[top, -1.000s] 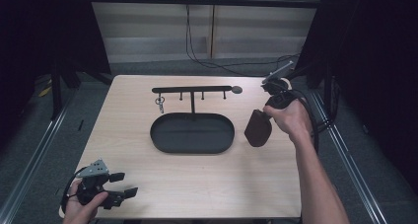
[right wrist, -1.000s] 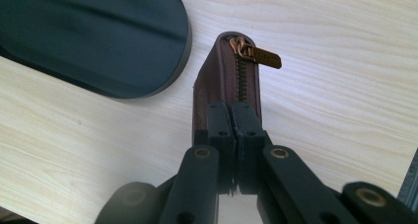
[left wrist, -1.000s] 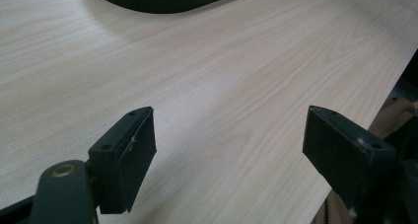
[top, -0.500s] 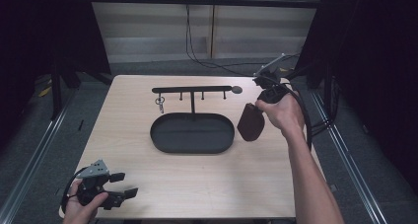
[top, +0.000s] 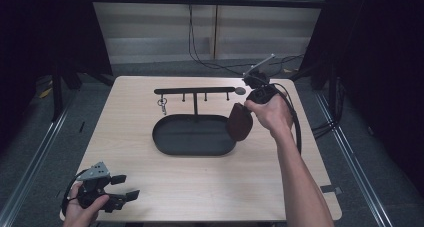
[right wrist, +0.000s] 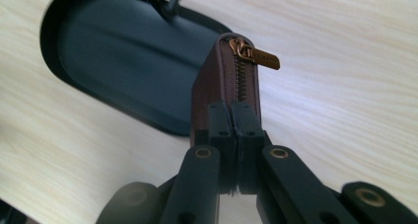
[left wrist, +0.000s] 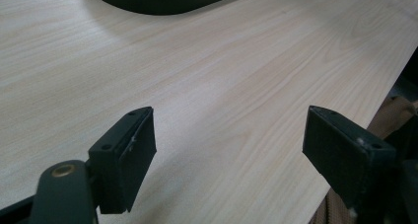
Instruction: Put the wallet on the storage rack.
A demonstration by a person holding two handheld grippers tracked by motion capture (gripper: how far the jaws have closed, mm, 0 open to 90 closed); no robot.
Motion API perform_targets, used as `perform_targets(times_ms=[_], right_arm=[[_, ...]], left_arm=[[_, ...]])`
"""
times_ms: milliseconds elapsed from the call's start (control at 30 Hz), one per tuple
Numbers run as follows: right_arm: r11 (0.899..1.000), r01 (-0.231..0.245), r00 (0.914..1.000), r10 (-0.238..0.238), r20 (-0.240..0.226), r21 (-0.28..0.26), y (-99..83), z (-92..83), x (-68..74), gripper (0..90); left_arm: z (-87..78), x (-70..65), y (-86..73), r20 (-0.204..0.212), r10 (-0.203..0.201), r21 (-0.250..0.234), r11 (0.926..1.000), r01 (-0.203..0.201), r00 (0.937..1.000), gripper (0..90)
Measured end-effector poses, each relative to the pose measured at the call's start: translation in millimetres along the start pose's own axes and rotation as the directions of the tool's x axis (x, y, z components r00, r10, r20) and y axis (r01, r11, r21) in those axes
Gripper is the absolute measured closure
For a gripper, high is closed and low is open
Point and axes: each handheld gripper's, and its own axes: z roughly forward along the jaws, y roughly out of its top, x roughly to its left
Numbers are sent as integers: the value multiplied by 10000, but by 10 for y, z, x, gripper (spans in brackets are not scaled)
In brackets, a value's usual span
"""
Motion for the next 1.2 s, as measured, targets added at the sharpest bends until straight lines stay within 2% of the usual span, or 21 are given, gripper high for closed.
perform_targets(times_ms=[67, 267, 300, 500, 667, 967, 1067, 1200], right_arm=[[9999, -21, 10000, 22, 39, -129, 18, 17, 28, 890], [9997, -43, 9995, 36, -308, -229, 66, 96, 109, 890], [9998, -50, 9989, 41, -476, -195, 75, 121, 129, 890], [9997, -7, 9978, -10, -664, -245, 103, 238, 216, 890], [9981, -134, 9974, 91, -708, -607, 114, 302, 268, 891], [9937, -642, 9892, 511, -1376, -922, 14, 523, 213, 891], [9926, -832, 9861, 692, -1507, -884, -31, 606, 188, 892], [9847, -1252, 9805, 1042, -1665, -1216, -102, 692, 135, 893]], left_arm=[[-2, 2, 1, -1, 23, 16, 10000, -23, 10000, 203], [14, -2, 3, 31, 49, 101, 9999, -49, 10000, 203], [13, -3, 3, 67, 50, 100, 9999, -51, 10000, 203], [-6, 6, 2, 35, 3, -19, 10000, -3, 10000, 203], [-8, -1, 4, 140, -18, -46, 10000, 19, 9999, 203], [-10, 1, 0, 73, 2, -65, 10000, -2, 10000, 203], [-9, 2, 0, 62, -2, -25, 10000, 3, 10000, 203], [-7, 1, -4, 78, -36, -4, 10000, 37, 10000, 203]])
